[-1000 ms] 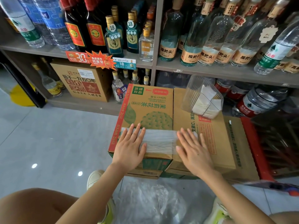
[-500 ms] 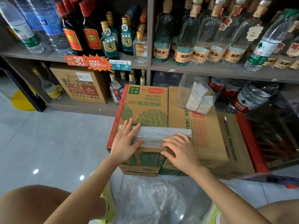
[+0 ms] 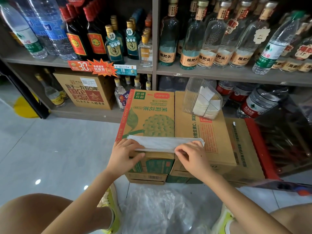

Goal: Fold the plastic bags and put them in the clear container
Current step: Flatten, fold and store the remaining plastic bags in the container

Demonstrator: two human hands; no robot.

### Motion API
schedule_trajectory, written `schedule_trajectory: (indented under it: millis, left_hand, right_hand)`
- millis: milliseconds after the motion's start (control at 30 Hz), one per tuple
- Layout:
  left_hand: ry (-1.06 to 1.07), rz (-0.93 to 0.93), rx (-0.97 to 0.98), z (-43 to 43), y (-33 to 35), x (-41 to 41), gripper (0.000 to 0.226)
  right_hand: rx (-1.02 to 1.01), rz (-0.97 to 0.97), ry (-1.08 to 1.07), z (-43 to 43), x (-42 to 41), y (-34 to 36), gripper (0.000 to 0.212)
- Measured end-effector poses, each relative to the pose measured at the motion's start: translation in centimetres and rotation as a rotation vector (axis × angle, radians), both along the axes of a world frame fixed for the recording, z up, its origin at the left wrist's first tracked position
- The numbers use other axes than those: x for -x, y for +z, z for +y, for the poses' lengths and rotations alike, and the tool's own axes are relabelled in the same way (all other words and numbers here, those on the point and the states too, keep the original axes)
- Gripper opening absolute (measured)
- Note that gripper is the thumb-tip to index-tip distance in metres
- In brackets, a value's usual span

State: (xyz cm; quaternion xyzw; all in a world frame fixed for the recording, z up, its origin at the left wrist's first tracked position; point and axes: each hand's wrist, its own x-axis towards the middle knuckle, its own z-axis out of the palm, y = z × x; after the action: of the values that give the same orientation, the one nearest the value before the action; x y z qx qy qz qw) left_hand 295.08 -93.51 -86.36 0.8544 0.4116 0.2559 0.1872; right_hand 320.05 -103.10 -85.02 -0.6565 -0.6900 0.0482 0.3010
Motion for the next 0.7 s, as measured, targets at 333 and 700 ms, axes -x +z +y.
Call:
schedule_trajectory:
  millis: [333, 700]
  left_hand:
    - [0.107, -0.039, 0.217, 1.2, 1.0, -0.5, 0.013]
    - [0.462, 0.02, 0.312, 2.0, 2.0, -2.2, 0.016]
  right_hand:
    - [0.286, 0.156, -0.062, 3.6, -0.8, 2.1, 0.015]
    - [0.249, 0.066, -0.177, 4.7, -0.2, 0.6, 0.016]
